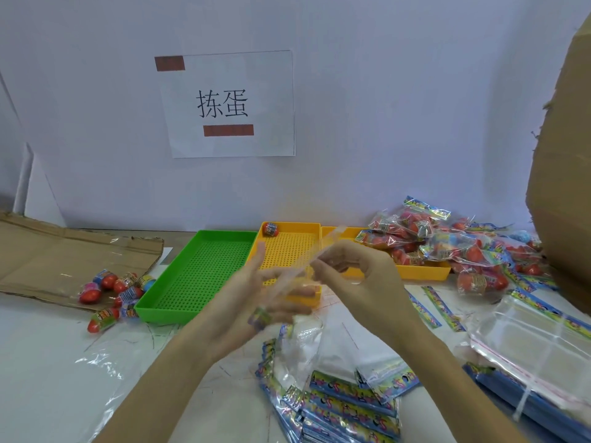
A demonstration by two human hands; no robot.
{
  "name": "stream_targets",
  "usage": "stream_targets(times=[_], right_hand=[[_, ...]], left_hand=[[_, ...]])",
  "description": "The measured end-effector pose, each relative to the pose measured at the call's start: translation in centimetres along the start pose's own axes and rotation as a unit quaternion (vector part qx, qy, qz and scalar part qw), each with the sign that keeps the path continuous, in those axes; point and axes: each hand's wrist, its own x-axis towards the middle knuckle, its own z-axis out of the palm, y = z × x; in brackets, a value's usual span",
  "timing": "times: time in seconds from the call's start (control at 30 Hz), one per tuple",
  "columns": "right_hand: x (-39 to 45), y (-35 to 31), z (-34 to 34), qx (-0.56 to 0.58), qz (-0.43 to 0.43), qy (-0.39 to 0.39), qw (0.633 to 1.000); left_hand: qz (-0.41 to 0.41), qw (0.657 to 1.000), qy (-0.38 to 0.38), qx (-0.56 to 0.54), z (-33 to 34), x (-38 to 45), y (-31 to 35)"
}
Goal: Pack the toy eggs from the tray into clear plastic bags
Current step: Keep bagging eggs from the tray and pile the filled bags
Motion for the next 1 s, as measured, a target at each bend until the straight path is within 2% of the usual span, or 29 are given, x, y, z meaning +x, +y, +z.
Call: stream_targets(times=[0.03,0.1,0.17,0.23,0.27,0.37,0.6,0.8,1.0], right_hand=[[0.1,0.4,-0.3,-0.027,0.015,0.006,0.999],[0.0,1.2,-0.5,-0.05,0.036,0.007,0.998],[-0.2,1.1,-0.2,-0.047,0.045,0.002,0.998],[-0.3,1.0,0.5,-0.052,0.017,-0.017,0.998],[-0.4,0.9,0.7,-0.056,0.006,-0.02,0.998],[-0.4,1.3,1.0,-0.043,0.018,-0.028,0.999],[-0.1,0.4,0.0,0.134,0.123,-0.058,0.982],[-0.1,0.0,-0.6,0.133,0.188,-0.123,0.965],[-0.4,0.1,-0.3,0.068,0.156,-0.167,0.971]], left_hand=[[0.035,0.999,0.036,0.017,0.0,0.4,0.3],[0.106,0.976,0.124,0.143,0.4,0.3,1.3],[0.145,0.954,0.12,0.236,0.9,0.2,1.9],[0.19,0.919,0.069,0.34,0.8,-0.2,1.0],[0.177,0.912,0.047,0.366,0.6,-0.4,0.5],[0.17,0.928,0.006,0.33,0.3,-0.3,-0.3],[0.162,0.938,-0.034,0.303,-0.1,-0.8,0.6],[0.151,0.931,-0.011,0.331,-0.3,-0.9,0.9],[0.162,0.912,-0.016,0.377,-0.3,-0.8,0.6]])
